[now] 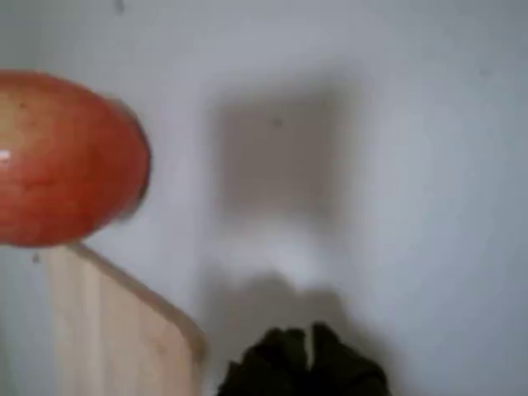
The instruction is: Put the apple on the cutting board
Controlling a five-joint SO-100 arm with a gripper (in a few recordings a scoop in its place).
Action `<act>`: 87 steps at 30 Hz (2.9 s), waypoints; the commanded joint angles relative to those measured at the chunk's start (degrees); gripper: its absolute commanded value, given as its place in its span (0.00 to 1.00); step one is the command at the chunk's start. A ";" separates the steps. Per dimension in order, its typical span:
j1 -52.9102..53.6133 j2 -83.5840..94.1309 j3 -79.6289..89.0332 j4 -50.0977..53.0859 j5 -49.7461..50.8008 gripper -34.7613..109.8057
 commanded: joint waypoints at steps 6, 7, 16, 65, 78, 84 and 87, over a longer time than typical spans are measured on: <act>-7.65 0.53 -5.19 -2.29 -6.59 0.25; -7.56 0.53 -6.42 -2.72 -5.54 0.28; -3.08 -27.60 -29.36 -9.84 -1.49 0.44; 3.08 -129.64 -121.20 29.36 -7.21 0.58; 4.57 -136.76 -123.22 28.65 -8.35 0.34; 4.57 -136.05 -123.22 28.92 -8.17 0.24; 4.48 -133.59 -123.22 29.62 -8.00 0.24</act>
